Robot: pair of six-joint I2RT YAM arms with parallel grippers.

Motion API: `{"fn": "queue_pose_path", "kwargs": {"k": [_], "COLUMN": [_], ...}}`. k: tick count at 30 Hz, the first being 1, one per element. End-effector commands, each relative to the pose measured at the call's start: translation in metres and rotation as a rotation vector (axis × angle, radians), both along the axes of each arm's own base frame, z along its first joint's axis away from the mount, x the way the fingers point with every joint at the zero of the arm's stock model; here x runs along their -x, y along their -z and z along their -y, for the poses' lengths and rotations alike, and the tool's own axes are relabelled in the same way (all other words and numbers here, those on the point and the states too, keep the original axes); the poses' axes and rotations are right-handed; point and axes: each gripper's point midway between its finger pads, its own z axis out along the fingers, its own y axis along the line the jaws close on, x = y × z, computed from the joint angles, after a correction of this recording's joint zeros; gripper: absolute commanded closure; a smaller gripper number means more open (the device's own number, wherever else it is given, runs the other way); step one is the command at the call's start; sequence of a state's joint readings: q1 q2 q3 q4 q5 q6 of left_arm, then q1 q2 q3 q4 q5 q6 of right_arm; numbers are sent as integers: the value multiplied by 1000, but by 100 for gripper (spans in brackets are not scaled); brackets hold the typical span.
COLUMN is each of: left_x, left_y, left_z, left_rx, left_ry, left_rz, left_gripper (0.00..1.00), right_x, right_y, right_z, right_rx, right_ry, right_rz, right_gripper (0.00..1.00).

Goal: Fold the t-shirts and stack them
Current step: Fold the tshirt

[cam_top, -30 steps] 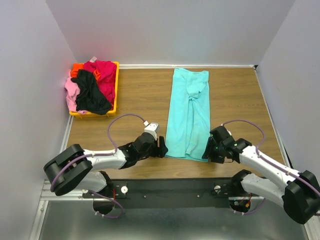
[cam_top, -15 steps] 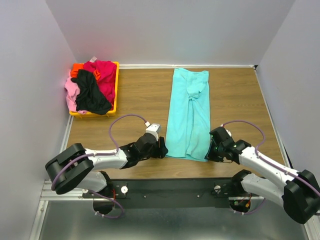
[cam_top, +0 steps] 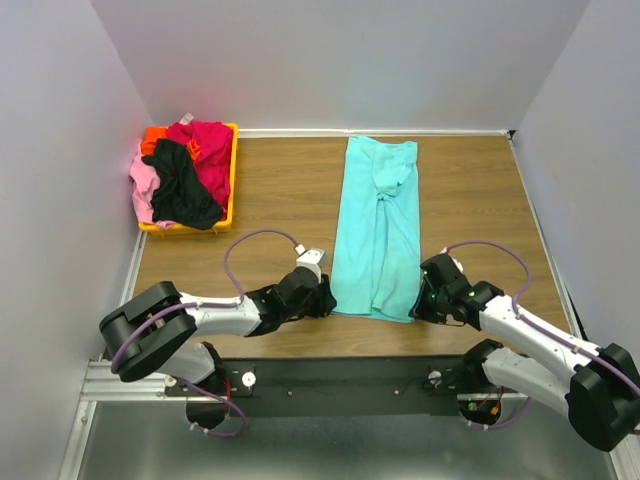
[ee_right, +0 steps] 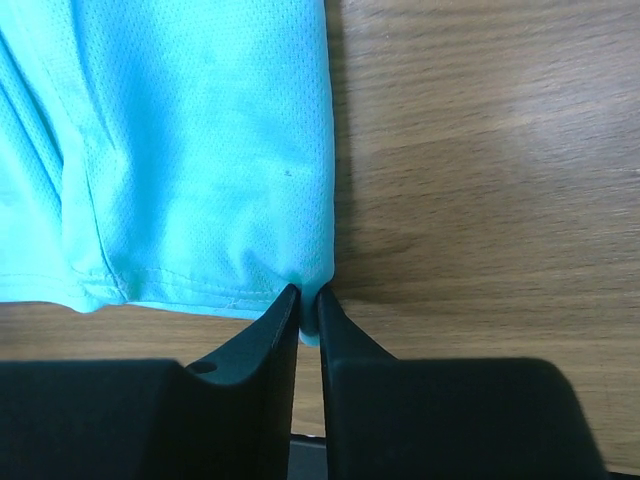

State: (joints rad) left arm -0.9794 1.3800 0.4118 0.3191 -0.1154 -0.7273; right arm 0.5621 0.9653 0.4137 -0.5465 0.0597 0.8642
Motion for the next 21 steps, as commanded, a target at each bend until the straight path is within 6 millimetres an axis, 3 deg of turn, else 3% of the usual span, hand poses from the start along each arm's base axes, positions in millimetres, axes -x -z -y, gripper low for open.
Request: {"fn": "queue_pose_path", "kwargs": {"k": [1, 3, 5, 7, 13, 21], "left_x": [0, 1, 0, -2, -17, -49], "left_y": [5, 9, 7, 5, -18, -74], "left_z": [5, 6, 10, 11, 18, 36], "left_rx": [-3, -7, 5, 12, 68, 158], "left_ry": [-1, 2, 8, 2, -30, -81], "left_rz": [-17, -25, -19, -12, 62, 229], "left_gripper": [64, 70, 91, 100, 100, 100], "right_x": [-5, -7, -10, -12, -28, -50], "right_y": [-1, -2, -3, -5, -25, -53], "right_z": [2, 2, 0, -1, -5, -4], "right_rx": [5, 2, 0, -2, -10, 0], "right_ry": [15, 16, 12, 7, 4, 34], "right_rz": [43, 50, 63, 72, 143, 246], "right_gripper": [83, 86, 91, 97, 99, 99]}}
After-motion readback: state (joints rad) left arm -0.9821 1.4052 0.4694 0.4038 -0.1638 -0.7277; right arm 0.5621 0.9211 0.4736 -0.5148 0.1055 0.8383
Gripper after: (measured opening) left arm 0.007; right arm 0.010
